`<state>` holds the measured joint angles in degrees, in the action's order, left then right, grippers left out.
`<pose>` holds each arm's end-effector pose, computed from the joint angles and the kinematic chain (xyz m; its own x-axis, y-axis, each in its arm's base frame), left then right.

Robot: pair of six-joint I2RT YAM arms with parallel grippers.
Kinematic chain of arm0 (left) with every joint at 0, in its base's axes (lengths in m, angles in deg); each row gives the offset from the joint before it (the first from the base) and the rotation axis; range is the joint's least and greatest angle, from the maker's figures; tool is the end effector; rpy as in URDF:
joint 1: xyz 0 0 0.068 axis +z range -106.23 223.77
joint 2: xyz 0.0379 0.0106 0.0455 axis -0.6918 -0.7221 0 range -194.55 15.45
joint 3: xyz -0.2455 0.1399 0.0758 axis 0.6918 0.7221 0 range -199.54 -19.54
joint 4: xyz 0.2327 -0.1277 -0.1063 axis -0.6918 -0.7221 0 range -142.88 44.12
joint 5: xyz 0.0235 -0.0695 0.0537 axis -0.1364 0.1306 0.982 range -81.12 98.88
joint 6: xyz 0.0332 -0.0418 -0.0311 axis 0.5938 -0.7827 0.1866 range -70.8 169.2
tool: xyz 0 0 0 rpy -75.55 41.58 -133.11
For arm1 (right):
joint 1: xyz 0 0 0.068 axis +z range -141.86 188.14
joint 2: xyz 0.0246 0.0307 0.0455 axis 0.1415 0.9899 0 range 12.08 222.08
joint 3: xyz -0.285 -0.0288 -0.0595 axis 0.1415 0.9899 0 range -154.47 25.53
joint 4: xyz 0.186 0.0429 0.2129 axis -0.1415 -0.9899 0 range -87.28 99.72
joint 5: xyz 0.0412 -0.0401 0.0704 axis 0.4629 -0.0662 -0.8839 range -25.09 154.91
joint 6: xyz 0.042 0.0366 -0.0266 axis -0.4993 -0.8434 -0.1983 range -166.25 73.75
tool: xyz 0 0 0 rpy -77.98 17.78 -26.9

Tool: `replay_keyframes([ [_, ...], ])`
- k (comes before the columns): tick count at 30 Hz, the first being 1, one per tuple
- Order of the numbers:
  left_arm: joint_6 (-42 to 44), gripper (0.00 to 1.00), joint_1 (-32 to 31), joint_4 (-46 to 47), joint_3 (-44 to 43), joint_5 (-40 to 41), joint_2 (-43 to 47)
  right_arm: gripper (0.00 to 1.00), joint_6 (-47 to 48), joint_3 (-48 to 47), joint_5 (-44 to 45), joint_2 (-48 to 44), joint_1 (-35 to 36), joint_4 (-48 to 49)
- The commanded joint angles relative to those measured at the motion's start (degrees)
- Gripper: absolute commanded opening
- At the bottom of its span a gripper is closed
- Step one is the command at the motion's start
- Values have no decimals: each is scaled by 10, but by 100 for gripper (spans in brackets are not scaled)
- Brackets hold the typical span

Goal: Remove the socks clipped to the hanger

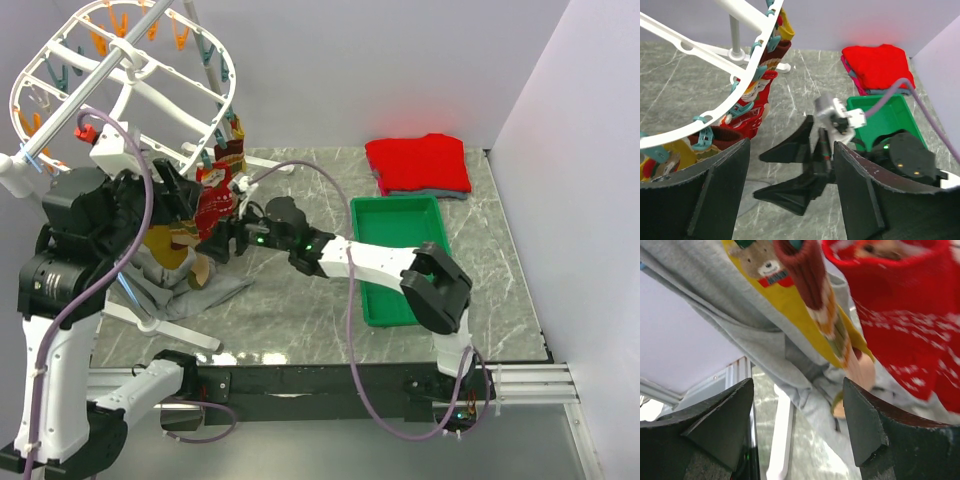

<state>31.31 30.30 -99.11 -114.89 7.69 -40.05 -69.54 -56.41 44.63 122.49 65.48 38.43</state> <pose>0.1417 -0.0351 0.5395 -0.2918 -0.2460 -0.9243 0.1713 0.9373 -0.3035 0.2582 0.4327 0.3040 -0.3842 0.0880 -0.9191 -0.8980 0.1956 0.3941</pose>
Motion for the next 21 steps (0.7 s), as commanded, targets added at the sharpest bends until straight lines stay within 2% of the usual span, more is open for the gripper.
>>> replay_keyframes([
  [1, 1, 72, -3, 2, 11, 10, 17, 78, 7, -70, 31, 42, 21, 48],
  [10, 9, 73, -2, -19, 13, 38, 36, 77, 36, -180, 71, 135, 23, -13],
  [21, 2, 74, -2, 20, 7, -5, 28, 77, 69, -124, 85, 135, 22, -15],
])
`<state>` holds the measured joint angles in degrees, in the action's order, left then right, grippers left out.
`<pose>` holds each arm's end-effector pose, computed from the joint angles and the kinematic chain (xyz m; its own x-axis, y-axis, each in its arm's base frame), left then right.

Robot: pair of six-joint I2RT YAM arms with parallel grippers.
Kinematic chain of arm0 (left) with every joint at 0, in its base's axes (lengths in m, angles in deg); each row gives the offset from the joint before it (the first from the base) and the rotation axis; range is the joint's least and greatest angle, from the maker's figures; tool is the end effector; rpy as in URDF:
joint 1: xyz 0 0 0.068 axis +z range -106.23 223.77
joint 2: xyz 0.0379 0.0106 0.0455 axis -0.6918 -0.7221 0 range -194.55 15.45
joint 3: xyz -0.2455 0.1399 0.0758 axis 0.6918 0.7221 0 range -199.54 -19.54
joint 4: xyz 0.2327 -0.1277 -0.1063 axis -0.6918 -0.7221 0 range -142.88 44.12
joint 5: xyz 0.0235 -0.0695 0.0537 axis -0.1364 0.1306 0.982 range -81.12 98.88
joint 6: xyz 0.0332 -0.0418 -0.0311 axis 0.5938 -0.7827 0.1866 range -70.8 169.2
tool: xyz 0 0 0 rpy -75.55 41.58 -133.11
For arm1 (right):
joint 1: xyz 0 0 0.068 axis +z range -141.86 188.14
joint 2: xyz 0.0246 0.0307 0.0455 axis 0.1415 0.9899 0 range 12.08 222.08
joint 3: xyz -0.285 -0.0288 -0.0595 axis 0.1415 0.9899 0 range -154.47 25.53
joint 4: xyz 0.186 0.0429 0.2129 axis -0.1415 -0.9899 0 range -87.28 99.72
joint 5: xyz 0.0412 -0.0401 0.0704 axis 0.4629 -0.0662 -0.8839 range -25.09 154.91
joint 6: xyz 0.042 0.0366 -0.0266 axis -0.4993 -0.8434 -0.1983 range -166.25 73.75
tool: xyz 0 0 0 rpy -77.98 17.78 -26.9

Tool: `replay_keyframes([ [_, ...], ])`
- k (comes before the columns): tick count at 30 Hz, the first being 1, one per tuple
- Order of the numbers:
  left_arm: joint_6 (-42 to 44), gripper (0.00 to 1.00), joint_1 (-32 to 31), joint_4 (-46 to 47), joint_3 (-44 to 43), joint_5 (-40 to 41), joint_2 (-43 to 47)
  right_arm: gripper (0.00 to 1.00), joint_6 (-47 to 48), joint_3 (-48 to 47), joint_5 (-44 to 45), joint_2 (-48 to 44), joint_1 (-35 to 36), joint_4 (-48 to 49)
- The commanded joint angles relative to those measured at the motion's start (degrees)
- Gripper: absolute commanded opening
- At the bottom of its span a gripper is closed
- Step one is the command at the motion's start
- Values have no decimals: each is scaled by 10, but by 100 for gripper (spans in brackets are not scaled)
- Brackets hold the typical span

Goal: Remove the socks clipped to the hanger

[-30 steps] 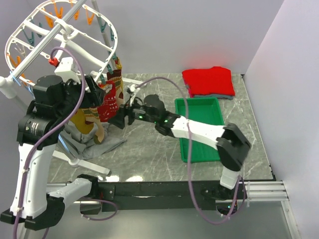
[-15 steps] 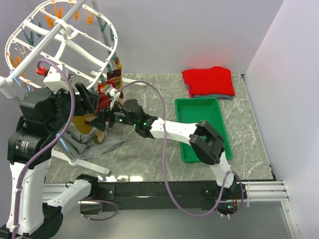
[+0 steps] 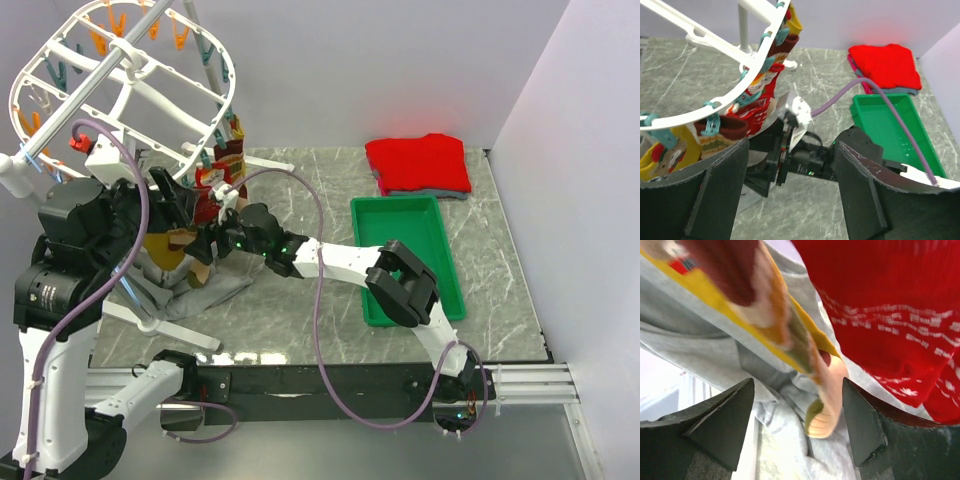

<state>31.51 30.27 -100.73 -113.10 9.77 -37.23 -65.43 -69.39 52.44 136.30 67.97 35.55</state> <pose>0.1269 -0.0299 0.5331 -0.2902 -0.2429 -0.9256 0.1372 0.9467 -0.2914 0.2752 0.4934 0.2610 -0.3417 0.0505 -0.9384 -0.8896 0.3047 0.3403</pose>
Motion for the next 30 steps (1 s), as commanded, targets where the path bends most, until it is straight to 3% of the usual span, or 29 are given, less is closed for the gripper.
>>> replay_keyframes([
  [1, -1, 75, -2, 44, -5, -35, 0, 77, 28, 4, 6, 2, -2, 12],
  [17, -13, 75, -2, 59, -5, -51, 7, 76, 0, 1, -2, 65, -24, 49],
  [30, -9, 73, -2, 49, -3, -52, 7, 58, -60, -21, -25, 98, -11, 111],
])
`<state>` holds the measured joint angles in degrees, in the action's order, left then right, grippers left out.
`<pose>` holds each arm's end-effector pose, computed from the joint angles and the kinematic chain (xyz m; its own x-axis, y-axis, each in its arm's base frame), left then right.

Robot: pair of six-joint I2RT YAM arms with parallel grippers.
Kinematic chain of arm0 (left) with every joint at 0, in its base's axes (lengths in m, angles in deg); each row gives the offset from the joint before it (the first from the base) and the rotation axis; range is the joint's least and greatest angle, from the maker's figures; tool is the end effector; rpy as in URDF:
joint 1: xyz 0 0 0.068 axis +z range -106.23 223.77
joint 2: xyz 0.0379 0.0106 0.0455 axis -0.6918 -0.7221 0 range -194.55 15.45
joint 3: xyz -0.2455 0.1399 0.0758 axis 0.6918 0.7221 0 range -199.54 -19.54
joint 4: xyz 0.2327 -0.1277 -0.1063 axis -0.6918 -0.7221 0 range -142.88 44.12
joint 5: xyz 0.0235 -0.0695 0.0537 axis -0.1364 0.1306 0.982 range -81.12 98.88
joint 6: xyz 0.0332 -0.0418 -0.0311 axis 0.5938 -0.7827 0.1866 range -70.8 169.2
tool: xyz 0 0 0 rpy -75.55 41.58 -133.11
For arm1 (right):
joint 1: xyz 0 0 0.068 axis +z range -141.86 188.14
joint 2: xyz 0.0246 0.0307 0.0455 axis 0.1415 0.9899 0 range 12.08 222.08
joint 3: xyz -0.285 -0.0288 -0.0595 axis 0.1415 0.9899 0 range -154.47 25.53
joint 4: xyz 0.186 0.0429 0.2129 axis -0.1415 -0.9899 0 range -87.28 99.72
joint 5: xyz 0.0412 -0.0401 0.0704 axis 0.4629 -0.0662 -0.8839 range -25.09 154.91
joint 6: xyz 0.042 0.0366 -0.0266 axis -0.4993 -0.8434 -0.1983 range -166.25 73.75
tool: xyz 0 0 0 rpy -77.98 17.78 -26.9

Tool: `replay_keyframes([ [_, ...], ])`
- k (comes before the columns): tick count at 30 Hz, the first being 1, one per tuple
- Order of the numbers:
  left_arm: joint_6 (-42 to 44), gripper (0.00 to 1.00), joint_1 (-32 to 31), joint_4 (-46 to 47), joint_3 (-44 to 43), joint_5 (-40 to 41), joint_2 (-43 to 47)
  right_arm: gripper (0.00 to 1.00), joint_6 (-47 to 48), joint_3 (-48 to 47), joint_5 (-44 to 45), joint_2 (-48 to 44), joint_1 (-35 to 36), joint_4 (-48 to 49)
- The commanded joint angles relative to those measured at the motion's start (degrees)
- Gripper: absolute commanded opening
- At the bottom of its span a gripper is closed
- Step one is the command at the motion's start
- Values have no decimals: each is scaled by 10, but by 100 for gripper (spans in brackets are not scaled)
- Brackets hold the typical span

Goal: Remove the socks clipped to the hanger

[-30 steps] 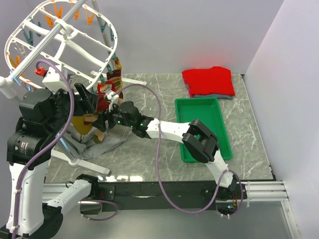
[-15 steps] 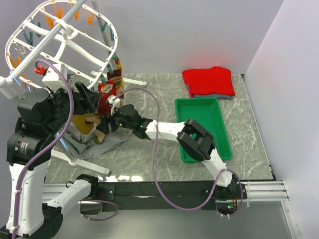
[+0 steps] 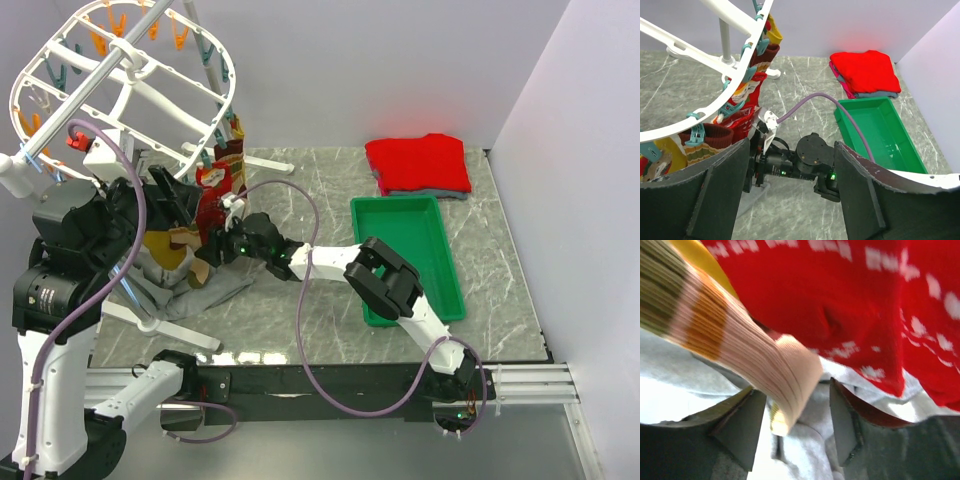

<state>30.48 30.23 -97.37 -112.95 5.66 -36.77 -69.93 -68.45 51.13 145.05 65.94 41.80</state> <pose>0.1247 -0.0329 0.5402 -0.2570 -0.2678 -0.9286 0.2166 0.9205 -0.3254 0.3000 0.4972 0.1833 -0.4395 0.0342 -0.8976 -0.8422 0.3317 0.4250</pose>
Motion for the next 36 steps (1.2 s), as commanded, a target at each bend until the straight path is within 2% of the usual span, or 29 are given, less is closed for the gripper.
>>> replay_keyframes([
  [1, 3, 73, -2, 16, -4, -14, 2, 56, -15, -37, -12, 12, 11, 43],
  [4, 11, 73, -2, 12, -4, -18, -5, 54, -22, -36, -15, 19, 16, 48],
  [11, 30, 73, -2, -8, -8, 8, -16, 34, -30, -3, -15, -2, 16, 60],
  [14, 34, 73, -2, -12, -9, 14, -21, 19, -24, 33, -9, -34, 16, 68],
  [15, 35, 73, -2, -12, -10, 17, -24, 8, -23, 41, -9, -42, 16, 69],
  [17, 36, 73, -2, -13, -10, 22, -25, 0, -22, 71, -7, -73, 16, 72],
  [21, 43, 74, -2, -20, -13, 30, -30, 0, -17, 139, 8, -145, 18, 61],
  [23, 46, 74, -2, -19, -12, 30, -31, 0, -2, 151, 10, -185, 18, 14],
  [29, 44, 75, -2, -13, -6, 30, -43, 0, 41, 136, 41, -267, 22, -135],
  [36, 19, 80, -2, -12, -11, 64, -54, 0, 60, 161, 92, -350, 34, -213],
])
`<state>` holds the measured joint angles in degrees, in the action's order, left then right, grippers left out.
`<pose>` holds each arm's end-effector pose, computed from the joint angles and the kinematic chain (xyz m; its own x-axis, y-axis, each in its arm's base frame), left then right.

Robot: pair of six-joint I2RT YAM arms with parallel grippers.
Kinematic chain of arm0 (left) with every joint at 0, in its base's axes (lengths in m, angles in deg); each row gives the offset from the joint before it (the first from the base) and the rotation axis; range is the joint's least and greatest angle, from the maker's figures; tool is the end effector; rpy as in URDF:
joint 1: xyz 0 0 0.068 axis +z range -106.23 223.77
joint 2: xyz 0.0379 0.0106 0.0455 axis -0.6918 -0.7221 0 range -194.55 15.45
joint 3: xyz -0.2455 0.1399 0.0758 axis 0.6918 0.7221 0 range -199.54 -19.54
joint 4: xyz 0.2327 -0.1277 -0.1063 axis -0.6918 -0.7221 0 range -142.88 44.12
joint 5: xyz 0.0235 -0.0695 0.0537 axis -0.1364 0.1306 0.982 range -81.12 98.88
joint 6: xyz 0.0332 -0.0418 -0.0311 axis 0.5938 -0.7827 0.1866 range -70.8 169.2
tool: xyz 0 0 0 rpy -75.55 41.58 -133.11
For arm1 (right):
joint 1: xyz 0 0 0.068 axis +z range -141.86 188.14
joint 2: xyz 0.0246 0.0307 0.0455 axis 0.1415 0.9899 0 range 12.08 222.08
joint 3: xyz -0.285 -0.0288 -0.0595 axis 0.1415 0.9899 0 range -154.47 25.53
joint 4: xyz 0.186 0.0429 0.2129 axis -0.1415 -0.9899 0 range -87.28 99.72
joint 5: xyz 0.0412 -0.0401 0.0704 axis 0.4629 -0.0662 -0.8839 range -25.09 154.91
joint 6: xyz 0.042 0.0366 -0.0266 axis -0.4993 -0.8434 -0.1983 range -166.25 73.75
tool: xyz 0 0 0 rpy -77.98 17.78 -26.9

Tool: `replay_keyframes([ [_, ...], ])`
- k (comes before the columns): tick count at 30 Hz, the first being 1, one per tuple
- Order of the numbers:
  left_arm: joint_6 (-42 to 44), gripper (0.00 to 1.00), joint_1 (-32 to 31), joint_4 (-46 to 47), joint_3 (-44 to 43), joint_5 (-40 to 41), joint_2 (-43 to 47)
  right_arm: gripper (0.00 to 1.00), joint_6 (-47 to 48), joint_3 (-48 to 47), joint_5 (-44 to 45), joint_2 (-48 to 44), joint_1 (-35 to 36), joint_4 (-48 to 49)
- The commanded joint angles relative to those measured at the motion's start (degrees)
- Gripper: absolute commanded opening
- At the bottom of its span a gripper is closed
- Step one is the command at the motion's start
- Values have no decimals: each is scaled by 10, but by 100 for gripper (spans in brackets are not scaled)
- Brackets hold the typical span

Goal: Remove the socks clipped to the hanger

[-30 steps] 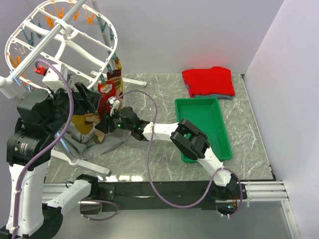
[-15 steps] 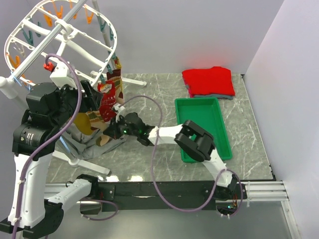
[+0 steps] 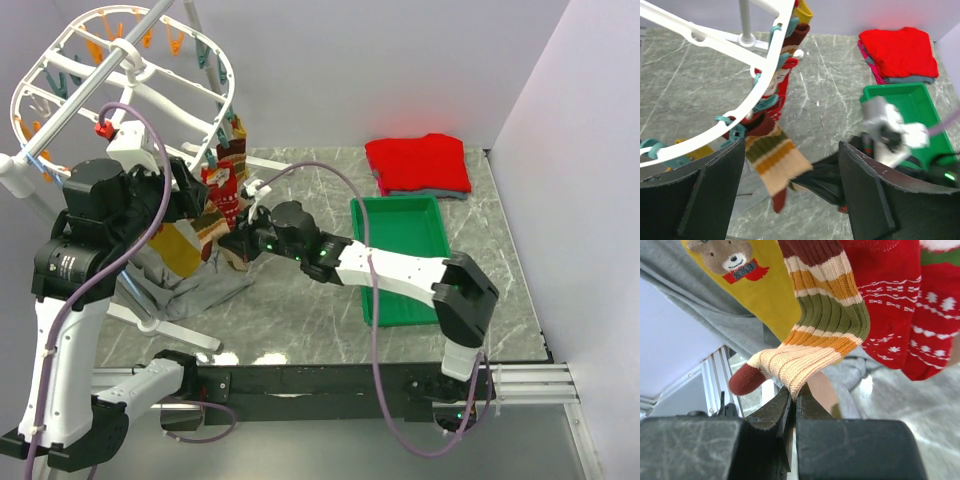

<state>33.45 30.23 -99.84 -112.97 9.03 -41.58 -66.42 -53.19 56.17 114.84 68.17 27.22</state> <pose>0.1584 -0.0381 0.5246 -0.3452 -0.1961 -0.9178 0.1435 0.9554 -0.2581 0.2306 0.4141 0.3215 -0.3747 0.0325 -0.9266 -0.8549 0.3748 0.3588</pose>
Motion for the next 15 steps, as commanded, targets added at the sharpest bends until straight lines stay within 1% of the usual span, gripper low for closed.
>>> replay_keyframes([
  [1, -13, 81, -2, 10, -12, 34, -10, 0, 26, 8, 49, -56, 14, -76],
  [5, -17, 82, -2, 7, -4, 43, -16, 0, 31, 10, 85, -98, 28, -128],
  [6, -17, 82, -2, 9, -3, 47, -15, 0, 35, 11, 110, -105, 33, -134],
  [10, -27, 81, -2, 13, 0, 50, -12, 0, 55, 10, 158, -143, 55, -164],
  [15, -70, 80, -2, 6, -3, 60, -7, 0, 79, 5, 227, -169, 83, -198],
])
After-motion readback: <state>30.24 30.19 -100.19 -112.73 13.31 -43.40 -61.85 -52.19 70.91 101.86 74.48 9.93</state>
